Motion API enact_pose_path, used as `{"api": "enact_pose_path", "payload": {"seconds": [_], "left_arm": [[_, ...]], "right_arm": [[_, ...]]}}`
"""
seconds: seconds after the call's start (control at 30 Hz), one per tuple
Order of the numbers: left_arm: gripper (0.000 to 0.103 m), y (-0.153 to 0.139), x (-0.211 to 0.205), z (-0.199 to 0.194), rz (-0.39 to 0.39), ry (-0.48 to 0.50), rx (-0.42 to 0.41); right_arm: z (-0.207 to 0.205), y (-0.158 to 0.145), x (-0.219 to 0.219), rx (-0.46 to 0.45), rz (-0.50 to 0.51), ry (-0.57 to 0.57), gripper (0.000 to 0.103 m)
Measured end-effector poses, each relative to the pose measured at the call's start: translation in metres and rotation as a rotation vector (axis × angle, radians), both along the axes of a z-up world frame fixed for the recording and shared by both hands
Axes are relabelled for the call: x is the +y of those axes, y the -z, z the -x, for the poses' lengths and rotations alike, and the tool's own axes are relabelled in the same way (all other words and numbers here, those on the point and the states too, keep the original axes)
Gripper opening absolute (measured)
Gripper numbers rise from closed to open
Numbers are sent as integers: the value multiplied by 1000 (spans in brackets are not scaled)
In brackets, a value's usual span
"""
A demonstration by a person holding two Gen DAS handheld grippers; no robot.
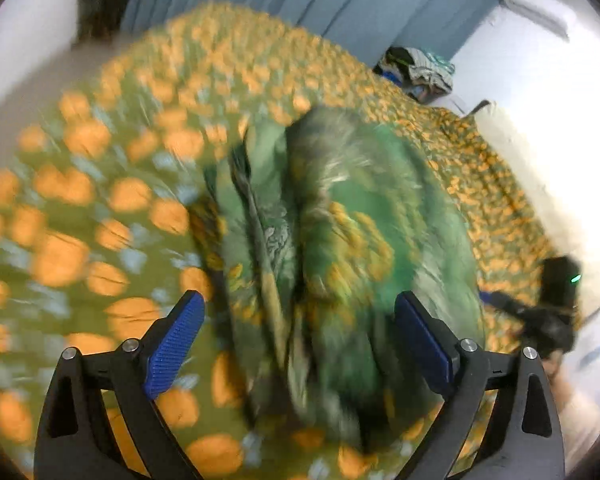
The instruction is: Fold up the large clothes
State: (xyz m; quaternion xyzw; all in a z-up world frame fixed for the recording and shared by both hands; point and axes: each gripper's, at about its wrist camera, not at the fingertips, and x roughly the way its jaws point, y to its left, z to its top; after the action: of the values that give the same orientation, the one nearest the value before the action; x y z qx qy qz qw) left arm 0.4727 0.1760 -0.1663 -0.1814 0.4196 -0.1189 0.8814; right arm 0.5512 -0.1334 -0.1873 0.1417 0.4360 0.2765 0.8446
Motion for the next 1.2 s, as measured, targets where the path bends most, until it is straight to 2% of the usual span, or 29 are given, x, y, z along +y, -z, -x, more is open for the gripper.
{"api": "enact_pose_path", "payload": {"seconds": [0.07,0.17,0.23,0.3,0.37,0.47,0.67,0.73,0.9,1.07,1.13,1.2], "left_arm": [[102,-26,-4,29,-91,-24,-60],[102,-57,-23,66,-259,-88,-149],[103,-71,-37,92,-342,-122,-213],[103,-81,-50,109,-373,-149,-259],[103,-81,-61,126,-383,-142,-243],[103,-81,-79,138,-404,-155,-241],[103,-86,-110,166,-381,-160,-243],[103,-88,-118,175,-381,-172,-242],[103,-89,-133,188,-373,-215,-246],[103,-90,-148,195,-471,-260,-225],[103,-93,-150,200,-482,-280,-213],[103,-94,-149,203,-463,-285,-196]], "right_arm": [[33,-34,2,-135,148,34,93],[83,-77,12,-304,381,122,93],[113,-97,18,-373,464,160,93],[149,-119,19,-441,526,193,93],[172,-133,18,-486,532,235,93],[206,-150,11,-467,508,309,95],[234,-153,5,-422,542,323,99],[245,-155,1,-426,536,327,102],[268,-156,-4,-424,520,331,102],[271,-148,0,-376,580,351,102],[276,-146,-1,-369,539,341,102],[280,-144,2,-350,551,335,102]]}}
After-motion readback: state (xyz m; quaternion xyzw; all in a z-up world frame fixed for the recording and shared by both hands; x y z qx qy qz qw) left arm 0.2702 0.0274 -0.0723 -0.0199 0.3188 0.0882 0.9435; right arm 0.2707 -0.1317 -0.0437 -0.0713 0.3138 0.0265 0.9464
